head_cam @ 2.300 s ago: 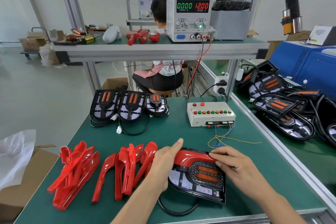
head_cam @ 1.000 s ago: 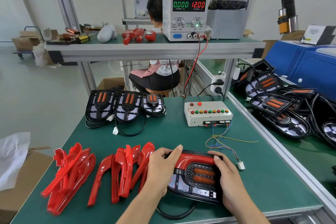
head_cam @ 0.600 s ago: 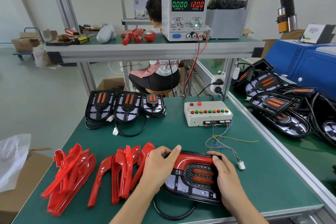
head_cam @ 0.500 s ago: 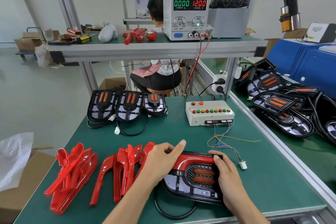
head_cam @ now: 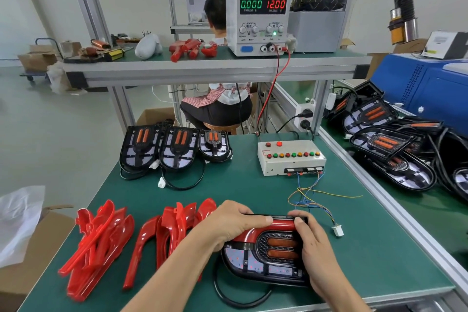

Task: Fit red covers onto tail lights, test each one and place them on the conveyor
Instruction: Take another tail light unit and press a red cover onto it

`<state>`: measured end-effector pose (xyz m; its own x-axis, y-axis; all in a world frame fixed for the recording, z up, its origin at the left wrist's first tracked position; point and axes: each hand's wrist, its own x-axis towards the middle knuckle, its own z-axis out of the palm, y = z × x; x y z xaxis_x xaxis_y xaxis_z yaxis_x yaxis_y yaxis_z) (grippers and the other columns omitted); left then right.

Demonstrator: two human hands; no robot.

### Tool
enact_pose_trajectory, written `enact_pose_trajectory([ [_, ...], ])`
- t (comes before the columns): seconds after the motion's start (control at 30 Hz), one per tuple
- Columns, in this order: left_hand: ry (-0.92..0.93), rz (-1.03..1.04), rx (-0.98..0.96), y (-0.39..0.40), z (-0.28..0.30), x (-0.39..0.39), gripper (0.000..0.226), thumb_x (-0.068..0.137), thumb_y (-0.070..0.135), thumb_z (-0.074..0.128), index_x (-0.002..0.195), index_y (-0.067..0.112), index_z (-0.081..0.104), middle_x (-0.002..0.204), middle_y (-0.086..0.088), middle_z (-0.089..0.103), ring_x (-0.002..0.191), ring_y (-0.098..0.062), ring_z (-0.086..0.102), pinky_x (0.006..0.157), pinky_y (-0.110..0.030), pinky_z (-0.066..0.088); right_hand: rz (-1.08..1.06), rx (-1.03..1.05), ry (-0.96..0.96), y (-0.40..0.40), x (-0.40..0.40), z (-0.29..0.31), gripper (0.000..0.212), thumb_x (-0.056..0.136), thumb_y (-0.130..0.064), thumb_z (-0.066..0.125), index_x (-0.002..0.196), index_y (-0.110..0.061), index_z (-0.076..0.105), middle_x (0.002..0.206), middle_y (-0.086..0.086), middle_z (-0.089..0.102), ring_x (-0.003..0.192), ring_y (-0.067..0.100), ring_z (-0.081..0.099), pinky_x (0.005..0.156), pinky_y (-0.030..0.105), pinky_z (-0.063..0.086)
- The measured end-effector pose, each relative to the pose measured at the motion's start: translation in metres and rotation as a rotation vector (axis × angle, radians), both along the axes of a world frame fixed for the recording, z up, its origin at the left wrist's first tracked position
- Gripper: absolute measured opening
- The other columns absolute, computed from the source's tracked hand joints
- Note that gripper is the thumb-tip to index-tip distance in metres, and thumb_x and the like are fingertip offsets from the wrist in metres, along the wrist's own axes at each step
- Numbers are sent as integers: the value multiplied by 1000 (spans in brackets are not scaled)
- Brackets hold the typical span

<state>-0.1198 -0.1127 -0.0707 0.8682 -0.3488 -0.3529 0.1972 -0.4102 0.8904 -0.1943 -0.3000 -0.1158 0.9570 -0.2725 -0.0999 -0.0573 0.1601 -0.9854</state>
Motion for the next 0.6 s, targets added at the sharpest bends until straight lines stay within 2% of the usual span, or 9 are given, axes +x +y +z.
enact_pose_trajectory([
  [0.23, 32, 3, -15, 0, 3, -1, 48, 62, 55, 91, 83, 13, 78, 80, -7, 79, 66, -17, 73, 70, -32, 63, 10, 9, 4, -1, -1, 1, 22, 106, -21, 47, 99, -29, 66, 89, 7, 76, 79, 30, 76, 62, 39, 60],
  [0.4, -22, 19, 1, -2, 2, -3, 58, 64, 68, 84, 86, 15, 80, 82, -4, 80, 78, -20, 77, 81, -37, 64, -14, 79, 24, 1, 1, 5, 24, 106, -18, 47, 96, -24, 68, 85, 8, 76, 74, 28, 76, 57, 37, 59],
  [0.53, -107, 151, -85, 8, 2, -7, 53, 72, 72, 76, 93, 23, 79, 88, 10, 79, 83, -3, 75, 80, -23, 54, -100, 169, 41, -1, 2, 8, 23, 105, -17, 49, 99, -19, 71, 93, 17, 76, 79, 34, 76, 59, 40, 61],
  [0.6, -102, 165, -101, 10, -1, -11, 50, 78, 68, 74, 93, 20, 78, 89, 9, 79, 82, -3, 74, 76, -21, 52, -155, 208, 45, -4, 1, 6, 21, 105, -17, 49, 104, -15, 70, 98, 19, 76, 85, 35, 76, 65, 44, 62],
])
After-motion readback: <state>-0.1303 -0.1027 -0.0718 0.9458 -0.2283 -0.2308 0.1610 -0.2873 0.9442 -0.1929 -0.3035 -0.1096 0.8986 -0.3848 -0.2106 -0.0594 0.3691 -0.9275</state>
